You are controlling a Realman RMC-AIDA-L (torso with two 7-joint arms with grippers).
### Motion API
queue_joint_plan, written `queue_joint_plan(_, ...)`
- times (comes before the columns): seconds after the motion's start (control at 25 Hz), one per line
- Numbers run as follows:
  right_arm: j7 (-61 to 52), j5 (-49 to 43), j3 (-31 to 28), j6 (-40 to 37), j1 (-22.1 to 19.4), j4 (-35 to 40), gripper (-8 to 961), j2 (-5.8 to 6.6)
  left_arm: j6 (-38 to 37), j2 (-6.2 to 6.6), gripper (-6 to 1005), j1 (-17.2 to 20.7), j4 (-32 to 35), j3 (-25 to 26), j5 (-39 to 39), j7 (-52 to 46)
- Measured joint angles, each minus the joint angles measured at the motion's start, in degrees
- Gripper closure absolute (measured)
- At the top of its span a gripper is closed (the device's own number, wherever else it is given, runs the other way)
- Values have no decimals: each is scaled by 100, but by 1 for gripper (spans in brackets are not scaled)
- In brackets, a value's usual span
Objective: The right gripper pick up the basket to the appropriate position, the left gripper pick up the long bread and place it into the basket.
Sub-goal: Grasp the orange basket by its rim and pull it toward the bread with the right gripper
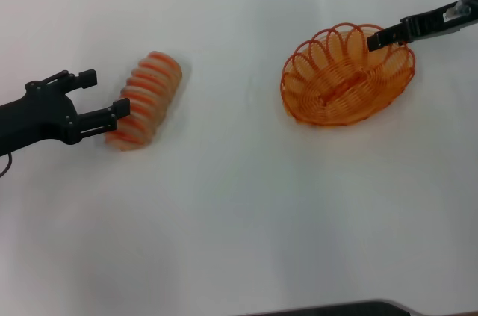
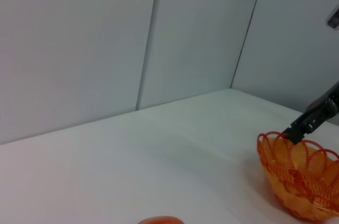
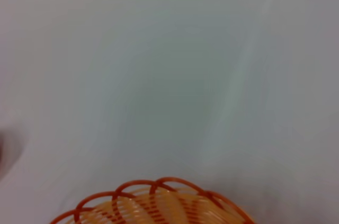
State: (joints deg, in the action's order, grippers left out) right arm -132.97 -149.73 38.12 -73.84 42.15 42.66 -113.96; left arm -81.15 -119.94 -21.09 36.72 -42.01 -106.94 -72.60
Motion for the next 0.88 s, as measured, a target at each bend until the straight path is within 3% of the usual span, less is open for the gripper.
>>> queue_joint_plan(0.8, -7, -3, 120, 352, -55, -303, 336, 0, 65, -26, 140, -50, 2, 0, -110, 0)
queue_joint_plan(0.88, -8, -3, 122, 369, -47, -332, 396, -5, 78, -28, 139, -58, 2, 0, -114, 0)
